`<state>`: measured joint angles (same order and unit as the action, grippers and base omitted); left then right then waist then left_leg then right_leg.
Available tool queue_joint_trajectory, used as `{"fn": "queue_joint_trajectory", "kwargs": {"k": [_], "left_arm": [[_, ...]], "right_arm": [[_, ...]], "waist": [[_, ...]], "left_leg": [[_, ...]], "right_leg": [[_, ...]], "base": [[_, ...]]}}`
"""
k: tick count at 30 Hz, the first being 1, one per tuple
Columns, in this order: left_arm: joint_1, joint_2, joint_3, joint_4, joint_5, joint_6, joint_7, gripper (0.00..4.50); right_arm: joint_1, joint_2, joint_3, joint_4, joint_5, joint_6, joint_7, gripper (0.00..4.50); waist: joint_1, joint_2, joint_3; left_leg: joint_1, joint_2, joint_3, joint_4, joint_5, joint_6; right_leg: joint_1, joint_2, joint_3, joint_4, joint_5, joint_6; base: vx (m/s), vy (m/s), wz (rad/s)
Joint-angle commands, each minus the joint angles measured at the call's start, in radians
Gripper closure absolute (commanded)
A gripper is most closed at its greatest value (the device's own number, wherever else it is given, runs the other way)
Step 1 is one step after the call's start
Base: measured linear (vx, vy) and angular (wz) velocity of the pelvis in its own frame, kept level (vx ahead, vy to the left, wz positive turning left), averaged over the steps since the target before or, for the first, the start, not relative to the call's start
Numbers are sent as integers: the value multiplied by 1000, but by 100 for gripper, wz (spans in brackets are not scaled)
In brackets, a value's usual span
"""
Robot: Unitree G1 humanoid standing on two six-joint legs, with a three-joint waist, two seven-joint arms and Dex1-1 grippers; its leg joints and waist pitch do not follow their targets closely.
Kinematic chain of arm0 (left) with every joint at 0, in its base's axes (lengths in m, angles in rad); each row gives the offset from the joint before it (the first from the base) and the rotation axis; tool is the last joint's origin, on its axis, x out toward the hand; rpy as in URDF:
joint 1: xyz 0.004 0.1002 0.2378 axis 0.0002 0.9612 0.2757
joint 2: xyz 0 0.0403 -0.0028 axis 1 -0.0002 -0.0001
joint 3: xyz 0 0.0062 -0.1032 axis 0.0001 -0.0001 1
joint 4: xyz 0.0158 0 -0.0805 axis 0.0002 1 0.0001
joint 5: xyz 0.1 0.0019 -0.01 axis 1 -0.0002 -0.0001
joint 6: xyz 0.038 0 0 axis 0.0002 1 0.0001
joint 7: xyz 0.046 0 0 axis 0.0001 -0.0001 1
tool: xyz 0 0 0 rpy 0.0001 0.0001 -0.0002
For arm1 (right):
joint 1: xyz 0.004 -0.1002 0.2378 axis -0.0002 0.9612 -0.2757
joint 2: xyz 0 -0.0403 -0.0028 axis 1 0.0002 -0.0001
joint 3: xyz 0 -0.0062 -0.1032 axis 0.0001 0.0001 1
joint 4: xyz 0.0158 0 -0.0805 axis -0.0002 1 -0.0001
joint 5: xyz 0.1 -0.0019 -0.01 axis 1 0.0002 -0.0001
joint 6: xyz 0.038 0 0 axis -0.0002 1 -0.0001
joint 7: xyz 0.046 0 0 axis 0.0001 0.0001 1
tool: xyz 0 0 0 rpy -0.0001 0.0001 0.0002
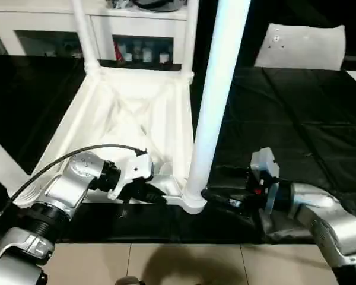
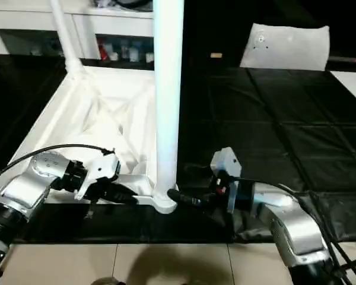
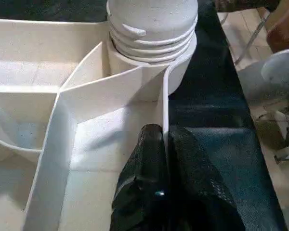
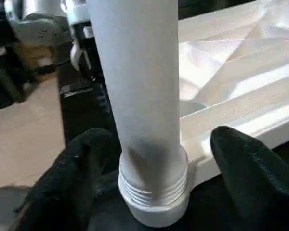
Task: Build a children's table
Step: Rotate leg to tighten
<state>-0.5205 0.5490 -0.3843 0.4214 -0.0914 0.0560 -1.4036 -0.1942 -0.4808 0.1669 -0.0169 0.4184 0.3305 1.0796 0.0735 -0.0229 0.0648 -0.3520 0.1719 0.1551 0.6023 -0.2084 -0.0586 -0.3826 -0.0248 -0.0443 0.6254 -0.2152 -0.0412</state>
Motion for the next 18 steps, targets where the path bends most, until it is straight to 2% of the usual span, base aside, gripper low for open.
{"fn": "queue_joint_trajectory", "kwargs": {"k": [1,4,6,18], "left_arm": [[-20,-11,-29,-29,-8,-48,-60,450],[-26,-7,-39,-23,9,-65,-77,450],[-28,-6,-44,-21,13,-74,-91,450],[-78,-33,-84,38,62,-121,-112,450]], "right_arm": [[-45,-11,21,43,-17,-20,64,107],[-78,-13,37,90,-27,-37,103,147],[-97,-12,48,119,-30,-54,125,156],[-149,5,104,205,-65,-98,215,250]], "waist": [[2,-8,-68],[12,-6,-67],[15,-5,-67],[25,-5,-70]], "left_leg": [[-1,59,-10,-62,-54,64],[3,61,-8,-63,-54,63],[4,61,-7,-63,-60,60],[3,61,-7,-62,-54,54]], "right_leg": [[58,-117,58,-69,-62,-208],[54,-117,58,-71,-81,-203],[52,-117,58,-70,-89,-203],[55,-117,56,-68,-73,-202]], "base": [[0,0,0],[0,0,0],[0,0,0],[0,0,0]]}}
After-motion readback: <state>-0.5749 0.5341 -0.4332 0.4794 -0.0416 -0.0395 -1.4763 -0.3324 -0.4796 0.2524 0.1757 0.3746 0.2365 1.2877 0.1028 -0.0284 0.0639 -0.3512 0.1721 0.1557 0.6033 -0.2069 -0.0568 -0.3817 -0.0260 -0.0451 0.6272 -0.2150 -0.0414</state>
